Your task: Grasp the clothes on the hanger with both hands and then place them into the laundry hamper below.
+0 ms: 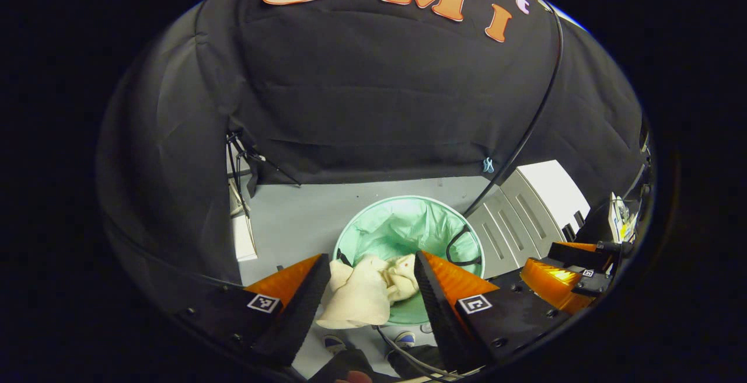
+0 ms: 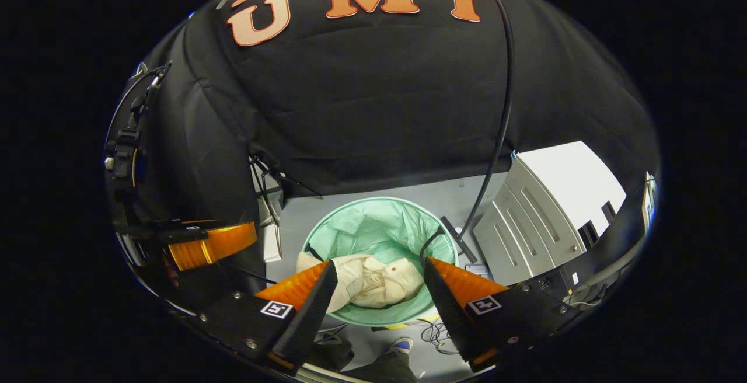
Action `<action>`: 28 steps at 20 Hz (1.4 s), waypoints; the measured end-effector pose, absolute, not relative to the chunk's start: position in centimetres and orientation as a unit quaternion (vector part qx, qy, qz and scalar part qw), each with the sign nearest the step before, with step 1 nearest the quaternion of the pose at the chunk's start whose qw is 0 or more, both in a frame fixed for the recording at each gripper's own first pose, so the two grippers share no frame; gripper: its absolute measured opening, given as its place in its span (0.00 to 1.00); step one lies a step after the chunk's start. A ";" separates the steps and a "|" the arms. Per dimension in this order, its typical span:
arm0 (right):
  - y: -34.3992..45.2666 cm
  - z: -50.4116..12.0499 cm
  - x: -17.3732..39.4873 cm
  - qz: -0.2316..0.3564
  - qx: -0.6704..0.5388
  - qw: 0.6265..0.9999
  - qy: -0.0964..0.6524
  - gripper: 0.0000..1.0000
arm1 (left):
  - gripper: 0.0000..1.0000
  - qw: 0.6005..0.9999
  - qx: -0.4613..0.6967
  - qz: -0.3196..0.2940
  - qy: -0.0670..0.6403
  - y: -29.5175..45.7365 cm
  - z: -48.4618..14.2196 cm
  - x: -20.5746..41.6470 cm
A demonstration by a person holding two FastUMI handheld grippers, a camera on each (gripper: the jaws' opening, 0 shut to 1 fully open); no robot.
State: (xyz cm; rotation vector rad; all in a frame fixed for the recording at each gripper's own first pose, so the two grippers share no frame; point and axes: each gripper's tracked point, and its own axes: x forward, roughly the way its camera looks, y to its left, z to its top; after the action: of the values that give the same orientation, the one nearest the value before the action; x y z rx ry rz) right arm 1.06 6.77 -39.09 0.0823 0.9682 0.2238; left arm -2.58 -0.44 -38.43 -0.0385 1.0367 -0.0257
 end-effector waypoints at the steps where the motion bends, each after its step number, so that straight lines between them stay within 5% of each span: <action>1: 6.6 -39.3 0.9 0.107 0.038 0.877 0.467 0.93 | 0.90 0.870 -0.018 -0.012 0.493 -0.4 -38.2 -2.7; 15: 5.5 -36.8 -3.7 0.086 0.051 0.885 0.454 0.93 | 0.95 0.890 -0.001 -0.004 0.456 0.9 -34.5 -6.6; 28: 1.5 -19.8 -0.7 0.058 0.040 0.948 0.311 0.93 | 0.95 0.965 0.061 0.037 0.253 4.6 -16.5 -3.6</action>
State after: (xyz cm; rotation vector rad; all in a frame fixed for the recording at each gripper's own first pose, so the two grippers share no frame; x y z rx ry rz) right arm -0.68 1.46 -19.81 0.0822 0.6326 0.1173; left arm -3.58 4.56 -16.52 0.1235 0.5119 0.0754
